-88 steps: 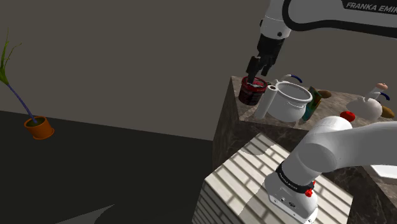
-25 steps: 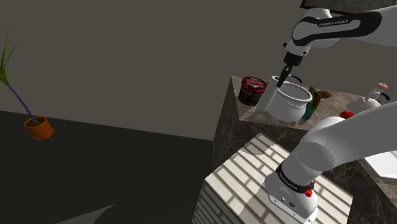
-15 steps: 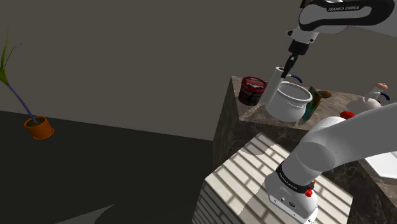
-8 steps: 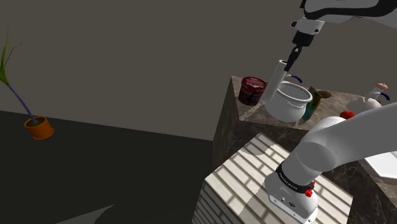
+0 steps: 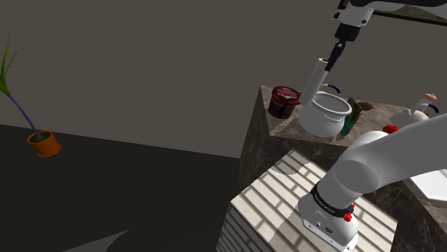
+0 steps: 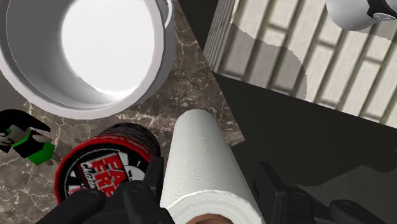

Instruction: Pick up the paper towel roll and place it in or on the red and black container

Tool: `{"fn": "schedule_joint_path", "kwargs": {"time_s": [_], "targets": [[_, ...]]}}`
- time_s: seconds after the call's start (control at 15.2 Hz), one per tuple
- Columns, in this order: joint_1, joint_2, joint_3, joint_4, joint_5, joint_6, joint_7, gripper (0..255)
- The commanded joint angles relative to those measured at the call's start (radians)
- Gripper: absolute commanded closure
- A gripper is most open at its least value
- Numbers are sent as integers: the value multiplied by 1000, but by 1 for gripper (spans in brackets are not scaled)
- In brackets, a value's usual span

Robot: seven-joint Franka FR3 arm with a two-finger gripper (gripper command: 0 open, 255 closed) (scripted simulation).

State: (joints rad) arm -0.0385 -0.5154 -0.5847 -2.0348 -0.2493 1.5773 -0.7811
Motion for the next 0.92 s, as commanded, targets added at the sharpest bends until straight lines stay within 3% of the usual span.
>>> {"fn": "schedule_joint_path", "kwargs": {"time_s": [0.0, 0.26, 0.59, 0.86], "targets": [[3, 7, 3, 33, 5, -26, -2, 255], [9, 23, 8, 97, 14, -76, -8, 255], [63, 257, -85, 360, 114, -123, -87, 255], [61, 494, -180, 622, 258, -200, -186, 255]]}}
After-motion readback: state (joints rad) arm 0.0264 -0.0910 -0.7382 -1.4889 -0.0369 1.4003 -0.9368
